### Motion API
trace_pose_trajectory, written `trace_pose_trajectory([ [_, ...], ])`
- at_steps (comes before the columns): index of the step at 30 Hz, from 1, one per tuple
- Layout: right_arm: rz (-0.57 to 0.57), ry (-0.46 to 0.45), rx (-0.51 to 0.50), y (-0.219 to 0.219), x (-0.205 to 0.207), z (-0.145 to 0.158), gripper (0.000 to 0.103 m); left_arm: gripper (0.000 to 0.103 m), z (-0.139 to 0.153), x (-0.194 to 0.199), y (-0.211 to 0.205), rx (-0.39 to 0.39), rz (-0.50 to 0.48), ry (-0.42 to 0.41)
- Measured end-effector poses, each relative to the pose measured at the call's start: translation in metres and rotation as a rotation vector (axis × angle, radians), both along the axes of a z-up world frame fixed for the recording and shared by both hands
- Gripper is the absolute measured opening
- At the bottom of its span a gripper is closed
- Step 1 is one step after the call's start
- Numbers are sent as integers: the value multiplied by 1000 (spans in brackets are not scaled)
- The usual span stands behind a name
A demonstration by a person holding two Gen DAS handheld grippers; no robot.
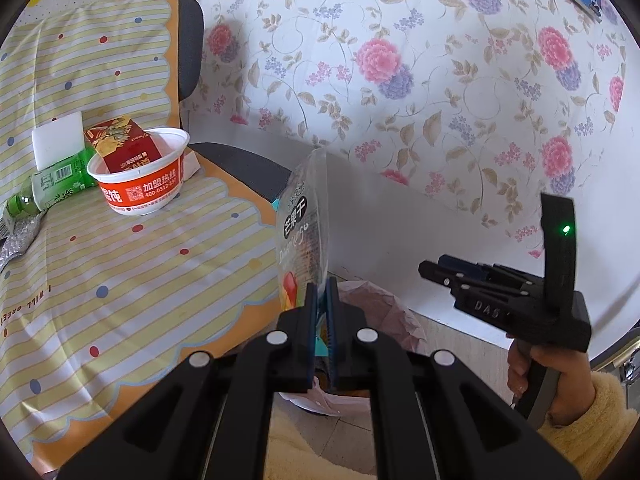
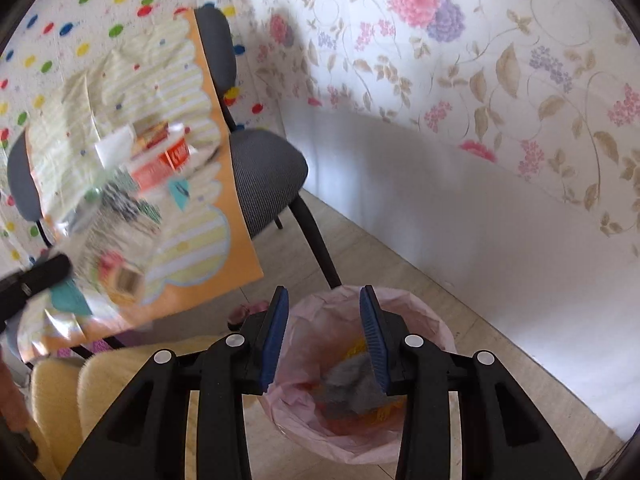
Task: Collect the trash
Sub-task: 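Carry the grey cloth over the pink bin and open the right gripper, then lower the mango bag into the pink bin and open the left gripper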
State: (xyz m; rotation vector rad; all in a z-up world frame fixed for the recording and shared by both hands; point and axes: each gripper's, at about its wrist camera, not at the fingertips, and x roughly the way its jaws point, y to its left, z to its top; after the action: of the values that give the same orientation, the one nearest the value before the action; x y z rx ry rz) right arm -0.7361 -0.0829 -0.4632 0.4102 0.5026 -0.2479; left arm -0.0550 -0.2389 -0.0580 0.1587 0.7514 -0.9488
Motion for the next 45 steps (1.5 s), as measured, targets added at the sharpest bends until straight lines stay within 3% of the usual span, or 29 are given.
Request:
trace_pose_trajectory([
  [6,-40,-51,5,-8,-25,13,39,3,-4,-8,-21,17,-70,19],
  [13,-108,-92,-16,-28,-52,25,39,3,5,-24,-61,-7,-240,22],
  [25,-161,-49,9,-52,-62,1,41,4,-80,-42,-119,164,-364,96],
  [31,-152,-46,9,-52,-56,0,41,9,-90,-26,-118,203,-294,94],
  [42,-87,-78,-6,-36,-45,18,41,9,-26,9,-46,121,-22,-12],
  [45,-35,-91,-7,-22,-32,28,42,17,-8,16,-21,117,51,-44],
])
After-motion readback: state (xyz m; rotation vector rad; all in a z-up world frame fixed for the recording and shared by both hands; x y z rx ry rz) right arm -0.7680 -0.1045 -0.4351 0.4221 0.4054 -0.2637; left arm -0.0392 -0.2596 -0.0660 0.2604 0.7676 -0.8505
